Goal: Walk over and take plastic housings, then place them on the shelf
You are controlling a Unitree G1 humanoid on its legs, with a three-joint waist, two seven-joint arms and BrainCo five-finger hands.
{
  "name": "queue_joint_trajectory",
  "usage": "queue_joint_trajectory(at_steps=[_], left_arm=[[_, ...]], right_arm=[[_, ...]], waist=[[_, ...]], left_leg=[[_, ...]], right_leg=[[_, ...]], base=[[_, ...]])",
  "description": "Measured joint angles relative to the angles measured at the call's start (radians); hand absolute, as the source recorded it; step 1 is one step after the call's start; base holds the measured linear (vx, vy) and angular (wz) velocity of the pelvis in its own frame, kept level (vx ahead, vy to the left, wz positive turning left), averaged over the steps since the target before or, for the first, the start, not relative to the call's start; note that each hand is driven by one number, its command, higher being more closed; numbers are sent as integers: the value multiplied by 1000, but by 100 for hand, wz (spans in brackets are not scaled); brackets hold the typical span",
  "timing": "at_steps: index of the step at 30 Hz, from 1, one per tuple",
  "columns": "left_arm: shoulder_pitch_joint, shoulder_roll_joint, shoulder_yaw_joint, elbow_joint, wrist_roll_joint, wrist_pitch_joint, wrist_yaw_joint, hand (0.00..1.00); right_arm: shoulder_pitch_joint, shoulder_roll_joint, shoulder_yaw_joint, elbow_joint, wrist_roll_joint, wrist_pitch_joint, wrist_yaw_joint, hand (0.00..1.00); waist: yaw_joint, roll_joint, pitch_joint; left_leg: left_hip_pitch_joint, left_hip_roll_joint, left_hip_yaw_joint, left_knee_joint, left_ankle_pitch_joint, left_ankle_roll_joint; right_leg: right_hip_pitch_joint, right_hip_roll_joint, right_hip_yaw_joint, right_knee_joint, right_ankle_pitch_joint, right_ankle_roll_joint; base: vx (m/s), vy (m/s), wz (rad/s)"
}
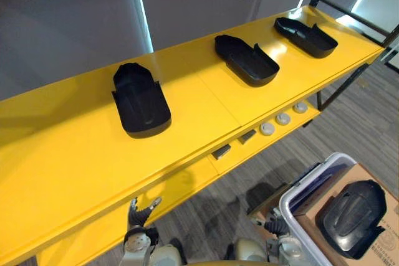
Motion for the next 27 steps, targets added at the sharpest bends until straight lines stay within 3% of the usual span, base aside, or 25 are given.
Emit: queue_joint_trajectory(at_steps=[1,2,3,7,11,13,15,16,17,18,19,20,22,24,25,27], left_arm=[[-4,-4,5,11,-2,1,0,0],[-8,-11,7,26,-5,4,0,0],[-24,-30,-1,56,-14,5,-1,0],[-10,-40,-9,75,-31,3,-1,0],[-9,-39,-8,124,-28,5,-4,0],[4,-43,-6,127,-28,12,-4,0],[17,-41,-7,131,-27,23,-4,0],[13,-25,-4,131,-27,25,-4,0],[9,-16,-2,131,-27,25,-4,0],[0,2,3,141,-27,25,-5,0],[-29,8,3,163,-26,26,-6,0],[-36,9,3,166,-26,26,-6,0],[-59,2,-5,178,-24,25,-8,0],[-71,-12,-10,184,-24,25,-10,0],[-67,-27,-15,186,-25,25,-11,0],[-55,-41,-31,186,-29,25,-13,0]], right_arm=[[-18,-8,0,12,-4,-1,0,0],[-47,-24,-2,22,-5,-1,-2,0],[-56,-50,-4,29,-5,-1,-5,0],[-29,-68,-5,27,-7,-1,-5,0],[-23,-66,-20,28,-15,-1,-6,0],[-44,-61,-24,27,-15,0,-9,0],[-59,-49,-9,28,-15,1,-20,0],[-68,-40,-1,27,-15,1,-20,0],[-72,-36,-1,26,-15,1,-20,0],[-72,-31,-2,22,-15,1,-21,0],[-65,-39,-7,23,-14,1,-22,0],[-61,-45,-7,22,-14,1,-22,0],[-50,-57,-20,19,-10,1,-23,0],[-31,-57,-26,18,11,1,-23,0],[-20,-57,-30,17,22,1,-24,0],[-29,-56,-62,18,54,-2,-32,0]], waist=[[4,3,0],[-2,13,5],[-15,42,20],[-13,67,-3],[-29,85,-9],[-30,90,-3],[-29,108,-4],[-28,112,-6],[-29,111,-7],[-33,101,-9],[-40,106,-7],[-43,114,-5],[-63,150,17],[-62,161,27],[-59,148,37],[-54,151,43]], left_leg=[[-13,0,-2,-1,5,-6],[-33,1,-3,-1,17,-9],[-31,14,-8,3,27,-11],[29,24,-14,-26,35,-24],[55,48,43,-57,43,-37],[91,74,154,-94,49,-40],[131,109,279,-126,39,-63],[140,127,331,-123,32,-93],[144,131,349,-118,35,-97],[146,133,348,-112,47,-98],[149,157,338,-91,49,-102],[149,172,335,-74,49,-102],[147,234,294,15,48,-102],[127,278,219,131,52,-93],[94,271,98,205,19,-64],[57,148,-109,233,-71,-92]], right_leg=[[10,11,-3,-61,-3,-5],[43,24,-2,-163,-3,-42],[61,41,3,-198,23,-60],[76,62,67,-214,40,-70],[40,95,172,-258,101,-67],[21,31,10,-269,82,-92],[26,-66,-302,-257,84,-98],[30,-105,-457,-259,102,-114],[33,-109,-499,-273,129,-115],[28,-92,-485,-316,211,-72],[27,-61,-445,-340,246,-50],[26,-49,-432,-347,247,-52],[38,-9,-386,-346,237,-73],[61,8,-360,-346,220,-88],[78,10,-330,-342,205,-94],[85,-4,-262,-321,172,-105]], base=[[-75,-116,-80],[-97,-98,-43],[-102,-85,-28],[-109,-45,-50],[-110,22,-89],[-101,53,-146],[-106,38,-184],[-84,-6,-178],[-17,-42,-151],[39,-90,-107],[49,-157,-97],[82,-206,-81],[78,-159,-69],[29,-85,-49],[52,-22,-76],[61,29,-83]])
